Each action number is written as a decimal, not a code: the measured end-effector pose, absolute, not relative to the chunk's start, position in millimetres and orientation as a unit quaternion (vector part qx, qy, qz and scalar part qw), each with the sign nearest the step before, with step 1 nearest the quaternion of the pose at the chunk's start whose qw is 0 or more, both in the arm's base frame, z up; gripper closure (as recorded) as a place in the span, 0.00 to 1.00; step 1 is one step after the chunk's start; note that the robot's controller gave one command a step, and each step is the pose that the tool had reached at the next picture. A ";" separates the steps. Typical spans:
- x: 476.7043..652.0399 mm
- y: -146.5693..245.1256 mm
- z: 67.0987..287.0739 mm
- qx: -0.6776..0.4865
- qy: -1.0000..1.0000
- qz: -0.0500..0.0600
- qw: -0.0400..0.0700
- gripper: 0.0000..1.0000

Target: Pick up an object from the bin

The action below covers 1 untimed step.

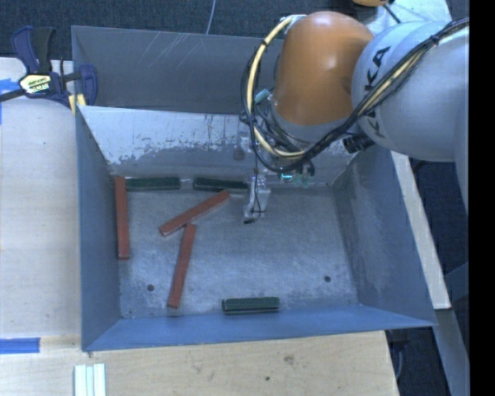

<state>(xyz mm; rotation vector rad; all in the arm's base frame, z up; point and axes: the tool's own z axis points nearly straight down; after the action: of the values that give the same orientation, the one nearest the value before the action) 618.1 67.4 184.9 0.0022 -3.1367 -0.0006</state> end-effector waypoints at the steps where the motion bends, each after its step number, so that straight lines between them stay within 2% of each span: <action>1: 619.8 67.1 189.9 0.000 -1.000 0.000 -0.002 0.00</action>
Offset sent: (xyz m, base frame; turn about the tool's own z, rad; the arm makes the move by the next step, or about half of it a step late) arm -0.0061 0.0690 -0.1128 0.0286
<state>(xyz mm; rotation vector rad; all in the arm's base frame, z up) 619.8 67.1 189.9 0.0008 -3.1454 -0.0010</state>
